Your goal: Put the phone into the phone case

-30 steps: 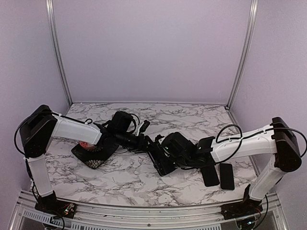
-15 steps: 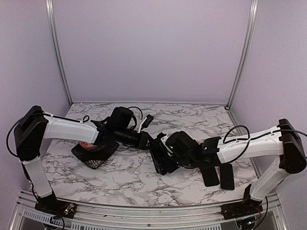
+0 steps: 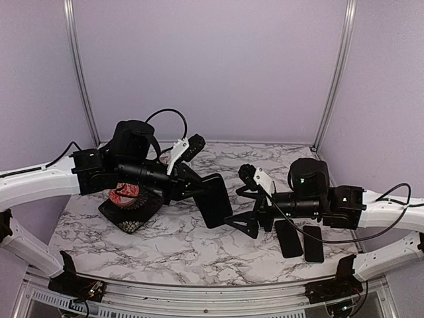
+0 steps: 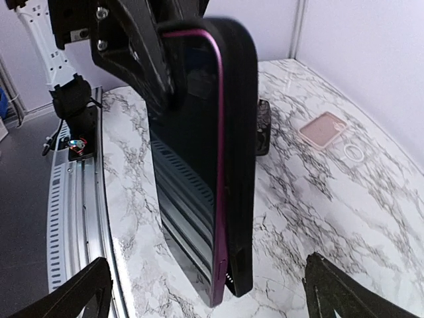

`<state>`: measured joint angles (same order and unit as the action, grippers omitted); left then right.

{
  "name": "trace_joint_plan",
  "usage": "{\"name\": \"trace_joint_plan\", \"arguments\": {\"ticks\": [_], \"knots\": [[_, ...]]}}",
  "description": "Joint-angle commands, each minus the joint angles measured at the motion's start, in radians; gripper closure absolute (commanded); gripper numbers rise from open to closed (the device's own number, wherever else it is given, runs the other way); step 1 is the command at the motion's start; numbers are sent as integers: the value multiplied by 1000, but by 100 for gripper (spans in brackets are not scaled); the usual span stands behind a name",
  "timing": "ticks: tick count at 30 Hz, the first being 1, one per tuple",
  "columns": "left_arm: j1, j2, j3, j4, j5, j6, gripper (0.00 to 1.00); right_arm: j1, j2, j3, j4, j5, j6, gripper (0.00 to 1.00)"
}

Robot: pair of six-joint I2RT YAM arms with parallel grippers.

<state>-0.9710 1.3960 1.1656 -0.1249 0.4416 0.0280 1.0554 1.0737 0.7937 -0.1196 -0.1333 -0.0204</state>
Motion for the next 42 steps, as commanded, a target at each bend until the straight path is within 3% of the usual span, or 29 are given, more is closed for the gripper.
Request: {"name": "trace_joint_plan", "arguments": {"ticks": [1,5,6,7,13,19,20,21,22,24,26,30,33,34,38,42], "knots": [[-32,-85,21,-23,58,111,100,-5,9,11,100,-161,-157,2],[-42,-121,33,-24,85,110,100,-5,64,37,105,-197,-206,5],[-45,-125,37,-24,90,110,100,-5,78,47,110,-221,-213,9],[-48,-125,41,-24,96,110,100,-5,95,59,111,-248,-219,18],[-51,-140,51,-24,107,100,100,-6,170,154,23,-323,-250,100],[-51,-120,79,-24,70,72,100,-8,158,162,76,-379,-211,100],[-51,-118,82,-24,53,67,91,-9,150,161,88,-381,-203,100],[-51,-118,82,-23,34,64,61,-9,142,161,101,-384,-195,100],[-51,-121,79,-22,14,66,42,-9,133,160,109,-388,-183,100],[-51,-130,63,-18,-33,80,21,-9,111,162,160,-394,-155,100],[-51,-148,41,-8,-74,90,12,-10,87,162,198,-400,-127,100],[-51,-202,-40,94,-76,82,10,-15,39,148,307,-408,-77,100],[-54,-225,-113,236,-31,22,16,-14,32,156,370,-410,-58,100],[-59,-223,-126,268,-18,13,20,-14,36,160,384,-409,-54,100],[-86,-208,-130,281,-24,26,57,-14,38,177,420,-389,-49,100],[-98,-197,-133,279,-18,45,64,-14,42,188,443,-374,-39,100]]}}
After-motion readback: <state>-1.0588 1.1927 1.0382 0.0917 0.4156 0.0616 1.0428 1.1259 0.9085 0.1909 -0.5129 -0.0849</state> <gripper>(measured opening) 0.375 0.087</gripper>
